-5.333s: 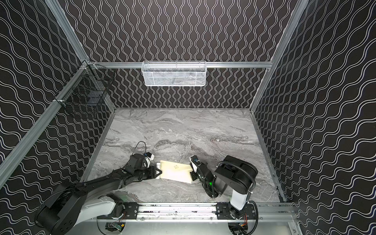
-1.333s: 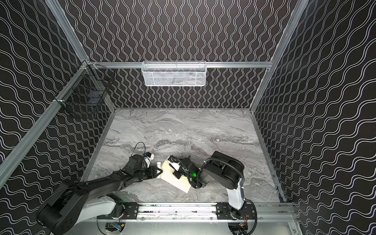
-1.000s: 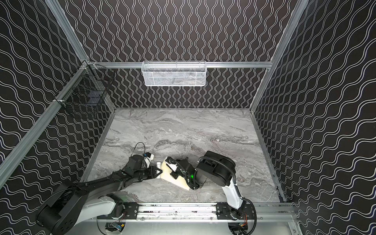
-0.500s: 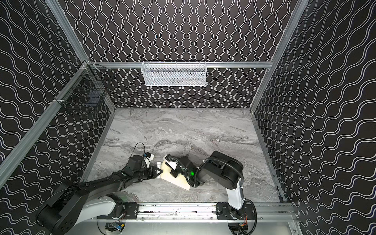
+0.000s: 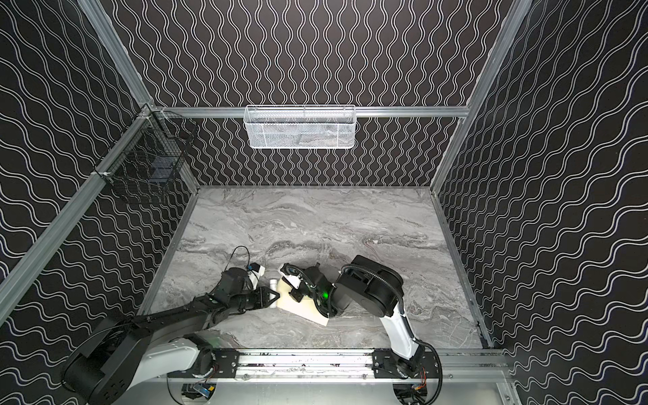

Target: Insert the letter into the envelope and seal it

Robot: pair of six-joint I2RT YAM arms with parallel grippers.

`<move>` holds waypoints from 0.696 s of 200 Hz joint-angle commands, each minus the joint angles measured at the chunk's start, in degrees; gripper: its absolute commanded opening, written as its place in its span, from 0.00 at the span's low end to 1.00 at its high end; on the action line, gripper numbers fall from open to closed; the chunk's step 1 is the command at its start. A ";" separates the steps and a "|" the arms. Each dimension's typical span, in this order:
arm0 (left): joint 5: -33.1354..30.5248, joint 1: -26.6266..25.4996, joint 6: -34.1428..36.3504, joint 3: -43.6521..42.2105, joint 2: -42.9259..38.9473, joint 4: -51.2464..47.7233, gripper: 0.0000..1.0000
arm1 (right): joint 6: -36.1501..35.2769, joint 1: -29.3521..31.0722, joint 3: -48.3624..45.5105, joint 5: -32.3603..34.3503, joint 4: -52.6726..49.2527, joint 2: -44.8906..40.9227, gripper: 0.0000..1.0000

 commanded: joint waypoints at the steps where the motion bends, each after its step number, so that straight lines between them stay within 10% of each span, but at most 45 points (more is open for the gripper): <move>1: -1.78 0.10 -0.29 0.01 0.02 -3.63 0.00 | -1.80 0.26 -0.39 -1.40 -5.76 -5.46 0.00; 50: -1.82 0.10 0.99 1.22 -2.56 -7.68 0.00 | 6.58 1.60 -10.91 6.93 -19.63 -28.37 0.00; 91: 0.57 -0.73 1.69 1.99 -3.64 -9.87 0.00 | 27.41 6.00 -18.46 11.90 -44.38 -46.97 0.00; 139: -0.67 -6.65 1.35 4.12 -6.86 -14.79 0.00 | 41.60 9.07 -23.30 17.79 -49.86 -48.30 0.01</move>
